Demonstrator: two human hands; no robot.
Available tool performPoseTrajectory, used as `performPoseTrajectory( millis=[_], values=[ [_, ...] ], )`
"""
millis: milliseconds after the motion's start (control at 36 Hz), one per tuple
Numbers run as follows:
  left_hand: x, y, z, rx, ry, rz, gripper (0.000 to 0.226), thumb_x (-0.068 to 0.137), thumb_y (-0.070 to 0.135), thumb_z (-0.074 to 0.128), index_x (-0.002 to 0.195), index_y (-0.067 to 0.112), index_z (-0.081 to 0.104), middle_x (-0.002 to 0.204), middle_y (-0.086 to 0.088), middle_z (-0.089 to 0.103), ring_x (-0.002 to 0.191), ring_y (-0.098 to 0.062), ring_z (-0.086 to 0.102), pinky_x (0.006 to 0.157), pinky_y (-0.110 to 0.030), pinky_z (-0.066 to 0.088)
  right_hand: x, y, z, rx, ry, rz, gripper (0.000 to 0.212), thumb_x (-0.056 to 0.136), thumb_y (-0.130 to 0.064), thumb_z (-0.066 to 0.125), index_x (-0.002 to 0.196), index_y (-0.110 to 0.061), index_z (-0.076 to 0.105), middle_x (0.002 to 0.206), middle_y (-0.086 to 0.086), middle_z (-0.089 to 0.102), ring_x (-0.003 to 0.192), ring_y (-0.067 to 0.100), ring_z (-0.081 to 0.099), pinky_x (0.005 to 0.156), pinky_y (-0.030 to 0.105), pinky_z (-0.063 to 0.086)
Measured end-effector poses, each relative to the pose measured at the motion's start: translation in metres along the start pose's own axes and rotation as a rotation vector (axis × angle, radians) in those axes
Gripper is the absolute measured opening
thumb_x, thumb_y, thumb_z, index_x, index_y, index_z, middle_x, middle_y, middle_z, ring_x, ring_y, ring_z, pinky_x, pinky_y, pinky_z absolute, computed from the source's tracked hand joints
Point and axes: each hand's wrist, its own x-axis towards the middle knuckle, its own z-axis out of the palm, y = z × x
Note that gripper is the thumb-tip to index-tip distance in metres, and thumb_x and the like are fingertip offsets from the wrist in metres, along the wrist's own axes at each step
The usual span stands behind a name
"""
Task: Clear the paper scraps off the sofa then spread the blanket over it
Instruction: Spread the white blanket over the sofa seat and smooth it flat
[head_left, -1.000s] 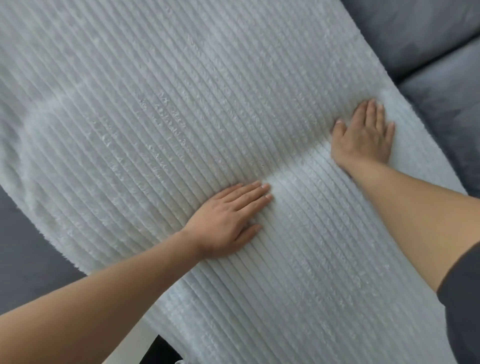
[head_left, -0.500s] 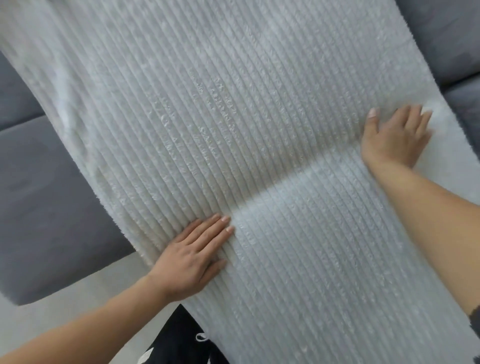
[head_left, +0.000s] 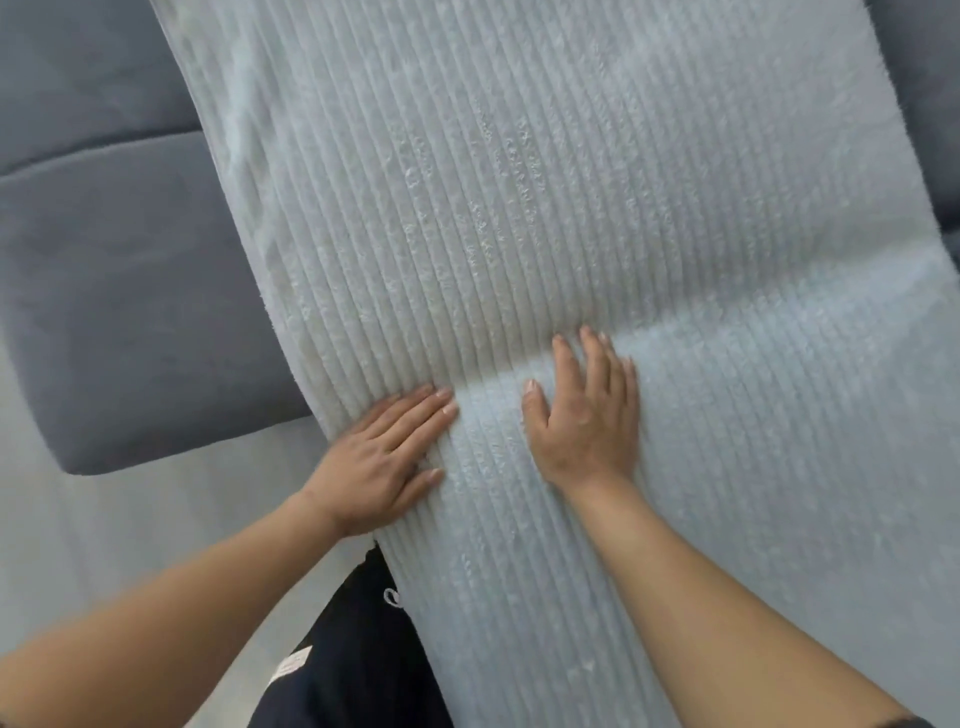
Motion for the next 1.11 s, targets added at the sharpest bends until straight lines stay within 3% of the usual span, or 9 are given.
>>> performPoseTrajectory(
  millis=[194,306,417,500,639,750,861,972,1111],
  values=[
    [-0.062,-0.029,0.008,0.092,-0.03,-0.081,0.068,0.107,0.05,0.033,0.163,0.015,0.017,0.169,-0.003,0.018,0.157,-0.02,0.012,0.128,-0.039,0.005,-0.002,-0.001,0.004,-0.024,0.0,0.001,0.058,0.096,-0.042,0.046,0.145,-0.01,0.05,0.157,0.019,0.04,0.149,0.035,0.031,0.125,0.05,0.015],
    [-0.078,-0.019,-0.001,0.091,0.007,-0.161,0.059,0.104,0.044,0.04,0.155,0.014,0.042,0.163,-0.003,0.037,0.153,-0.023,0.03,0.125,-0.047,0.02,-0.002,-0.004,0.0,-0.018,-0.02,-0.013,0.058,0.097,-0.042,0.045,0.145,-0.01,0.05,0.158,0.018,0.039,0.149,0.034,0.03,0.124,0.051,0.015],
    [-0.06,0.012,-0.026,0.096,0.271,-0.264,0.036,0.099,0.032,0.049,0.128,0.018,0.064,0.135,-0.001,0.061,0.127,-0.027,0.056,0.105,-0.044,0.032,-0.001,0.001,-0.009,0.07,-0.031,-0.127,0.052,0.096,-0.038,0.051,0.138,-0.008,0.058,0.151,0.016,0.05,0.146,0.035,0.037,0.121,0.053,0.024],
    [-0.016,0.04,-0.044,-0.029,0.37,-0.193,0.031,0.099,0.025,0.052,0.123,0.012,0.065,0.131,-0.003,0.064,0.124,-0.026,0.056,0.103,-0.041,0.04,0.006,0.014,-0.022,0.1,-0.155,-0.315,0.05,0.095,-0.036,0.054,0.136,-0.007,0.061,0.148,0.017,0.052,0.142,0.036,0.042,0.116,0.052,0.034],
    [0.087,0.091,-0.047,-0.193,0.255,0.033,0.037,0.099,0.022,0.057,0.131,0.005,0.064,0.144,-0.01,0.059,0.135,-0.029,0.053,0.109,-0.043,0.045,0.034,0.068,-0.046,-0.038,-0.276,-0.487,0.049,0.099,-0.043,0.057,0.14,-0.016,0.059,0.152,0.01,0.049,0.143,0.031,0.041,0.113,0.046,0.035],
    [0.165,0.121,-0.038,-0.225,0.086,0.039,0.057,0.103,0.036,0.049,0.153,0.009,0.043,0.163,-0.007,0.036,0.154,-0.023,0.025,0.124,-0.044,0.026,0.06,0.123,-0.065,-0.114,-0.272,-0.443,0.061,0.097,-0.051,0.041,0.141,-0.012,0.058,0.148,0.011,0.052,0.138,0.032,0.046,0.107,0.046,0.04],
    [0.193,0.129,-0.019,-0.099,-0.033,-0.028,0.069,0.104,0.051,0.031,0.162,0.016,0.021,0.171,0.0,0.012,0.158,-0.014,0.0,0.128,-0.038,0.002,0.086,0.178,-0.082,-0.14,-0.209,-0.33,0.06,0.094,-0.055,0.041,0.137,-0.018,0.06,0.138,0.011,0.053,0.124,0.032,0.05,0.099,0.045,0.044],
    [0.189,0.128,-0.012,-0.019,-0.008,-0.046,0.069,0.104,0.053,0.029,0.161,0.016,0.026,0.17,0.0,0.019,0.158,-0.015,0.005,0.128,-0.039,0.004,0.107,0.223,-0.094,-0.116,-0.071,-0.095,0.052,0.094,-0.052,0.045,0.131,-0.018,0.059,0.127,0.007,0.051,0.116,0.029,0.049,0.098,0.045,0.043],
    [0.189,0.13,-0.008,-0.032,0.044,-0.047,0.068,0.102,0.051,0.037,0.158,0.013,0.035,0.167,-0.001,0.026,0.157,-0.016,0.013,0.128,-0.04,0.011,0.131,0.266,-0.101,-0.134,-0.018,0.174,0.051,0.094,-0.053,0.044,0.131,-0.02,0.051,0.136,0.003,0.047,0.124,0.026,0.047,0.105,0.042,0.038]
  ],
)
